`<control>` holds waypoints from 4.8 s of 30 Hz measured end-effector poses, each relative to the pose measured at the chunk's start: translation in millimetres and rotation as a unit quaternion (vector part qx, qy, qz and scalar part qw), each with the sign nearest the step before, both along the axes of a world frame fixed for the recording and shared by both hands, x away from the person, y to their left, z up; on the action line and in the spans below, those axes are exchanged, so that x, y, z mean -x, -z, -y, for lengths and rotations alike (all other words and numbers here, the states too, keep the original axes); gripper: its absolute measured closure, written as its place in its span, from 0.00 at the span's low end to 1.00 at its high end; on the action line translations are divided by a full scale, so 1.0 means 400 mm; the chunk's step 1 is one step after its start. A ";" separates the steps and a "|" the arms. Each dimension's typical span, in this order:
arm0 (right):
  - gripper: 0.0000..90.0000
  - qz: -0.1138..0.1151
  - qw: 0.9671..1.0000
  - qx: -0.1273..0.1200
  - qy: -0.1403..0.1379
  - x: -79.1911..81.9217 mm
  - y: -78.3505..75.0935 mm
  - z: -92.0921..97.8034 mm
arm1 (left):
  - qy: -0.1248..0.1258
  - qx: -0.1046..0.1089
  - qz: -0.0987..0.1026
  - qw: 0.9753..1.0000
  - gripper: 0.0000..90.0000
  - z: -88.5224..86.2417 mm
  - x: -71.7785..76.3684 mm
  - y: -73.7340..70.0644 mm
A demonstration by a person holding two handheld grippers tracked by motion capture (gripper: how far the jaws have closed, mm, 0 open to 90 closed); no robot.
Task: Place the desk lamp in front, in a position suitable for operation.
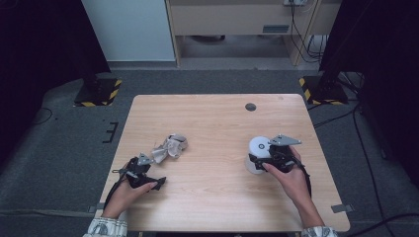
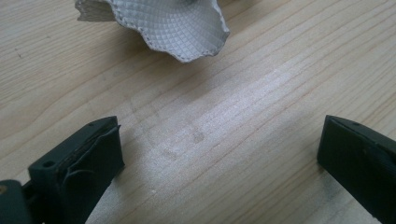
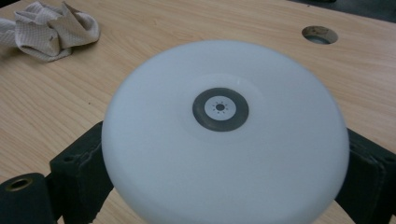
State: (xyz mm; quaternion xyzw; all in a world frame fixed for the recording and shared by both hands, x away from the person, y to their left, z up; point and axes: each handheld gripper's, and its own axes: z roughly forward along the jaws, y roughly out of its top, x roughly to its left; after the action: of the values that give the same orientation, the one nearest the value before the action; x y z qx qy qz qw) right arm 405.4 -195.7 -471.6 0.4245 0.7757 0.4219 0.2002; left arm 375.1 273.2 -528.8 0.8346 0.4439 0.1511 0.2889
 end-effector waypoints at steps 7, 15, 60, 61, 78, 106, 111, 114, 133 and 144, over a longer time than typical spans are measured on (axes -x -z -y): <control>0.10 0.002 1.000 -0.002 -0.005 0.010 -0.016 -0.010 | 0.003 0.001 0.000 1.000 0.00 0.005 -0.003 0.000; 0.10 0.007 1.000 -0.007 -0.022 0.036 -0.040 -0.059 | 0.005 0.001 0.003 1.000 0.00 0.011 -0.007 0.001; 0.10 0.009 0.993 0.007 -0.115 0.125 -0.001 -0.245 | 0.008 0.001 0.002 1.000 0.00 0.018 -0.006 0.001; 0.10 0.010 0.993 0.008 -0.116 0.126 -0.001 -0.246 | 0.008 0.001 0.002 1.000 0.00 0.018 -0.007 0.001; 0.04 0.001 0.991 0.014 -0.132 0.125 0.013 -0.237 | 0.010 0.001 0.002 1.000 0.00 0.018 -0.007 0.001; 0.06 -0.063 0.984 0.075 -0.150 0.170 0.086 -0.091 | 0.025 0.000 0.024 0.999 0.05 0.036 -0.001 -0.038; 0.08 -0.068 0.984 0.101 -0.129 0.162 0.101 -0.053 | 0.010 0.015 0.062 0.998 0.07 0.032 -0.010 -0.067; 0.09 -0.073 0.986 0.099 -0.111 0.151 0.102 -0.034 | 0.004 0.026 0.088 0.996 0.08 0.037 -0.017 -0.084; 0.10 -0.077 0.990 0.099 -0.065 0.123 0.109 -0.004 | 0.013 0.014 0.115 0.993 0.14 0.091 -0.139 -0.063; 0.10 -0.071 0.991 0.094 -0.059 0.124 0.104 -0.004 | 0.006 0.003 0.059 0.998 0.51 0.092 -0.190 -0.012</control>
State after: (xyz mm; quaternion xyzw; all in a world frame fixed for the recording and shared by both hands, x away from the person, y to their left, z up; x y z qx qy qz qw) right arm 355.9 -194.1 -513.3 0.3861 0.8479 0.3271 0.1582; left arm 451.2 236.3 -524.1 0.8261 0.4212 0.1968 0.3184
